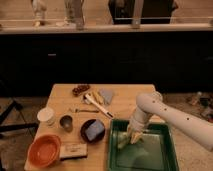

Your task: Place pepper in tray

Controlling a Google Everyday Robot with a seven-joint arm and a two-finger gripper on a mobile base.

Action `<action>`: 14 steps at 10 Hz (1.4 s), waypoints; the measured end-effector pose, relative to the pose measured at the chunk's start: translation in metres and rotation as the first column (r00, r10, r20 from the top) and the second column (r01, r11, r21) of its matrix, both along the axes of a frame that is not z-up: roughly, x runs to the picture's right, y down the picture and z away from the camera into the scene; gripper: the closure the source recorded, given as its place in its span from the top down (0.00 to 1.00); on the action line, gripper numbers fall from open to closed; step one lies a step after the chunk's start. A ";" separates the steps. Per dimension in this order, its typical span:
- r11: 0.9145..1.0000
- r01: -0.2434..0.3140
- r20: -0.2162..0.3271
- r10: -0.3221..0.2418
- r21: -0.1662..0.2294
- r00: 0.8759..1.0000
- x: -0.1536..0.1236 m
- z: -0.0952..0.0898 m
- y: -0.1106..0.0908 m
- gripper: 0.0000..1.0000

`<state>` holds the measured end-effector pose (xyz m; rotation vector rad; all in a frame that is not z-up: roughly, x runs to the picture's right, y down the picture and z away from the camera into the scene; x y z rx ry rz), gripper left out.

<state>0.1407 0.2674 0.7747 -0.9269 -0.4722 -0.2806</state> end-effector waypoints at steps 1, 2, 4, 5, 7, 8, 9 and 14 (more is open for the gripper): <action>1.000 0.000 0.000 0.000 0.000 1.000 0.000 0.000 0.000 0.02; 1.000 -0.001 -0.001 0.001 0.000 1.000 0.000 0.000 0.000 0.02; 1.000 0.000 0.000 0.000 0.000 1.000 0.000 0.000 0.000 0.02; 1.000 0.000 0.000 0.000 0.000 1.000 0.000 0.000 0.000 0.02; 1.000 0.000 0.000 0.000 -0.002 1.000 0.000 0.000 0.001 0.01; 1.000 -0.001 0.000 0.001 -0.001 1.000 0.000 0.000 0.001 0.00; 1.000 -0.001 0.000 0.001 -0.001 1.000 0.000 0.000 0.001 0.05; 1.000 -0.001 -0.001 0.001 -0.001 1.000 0.000 0.000 0.001 0.57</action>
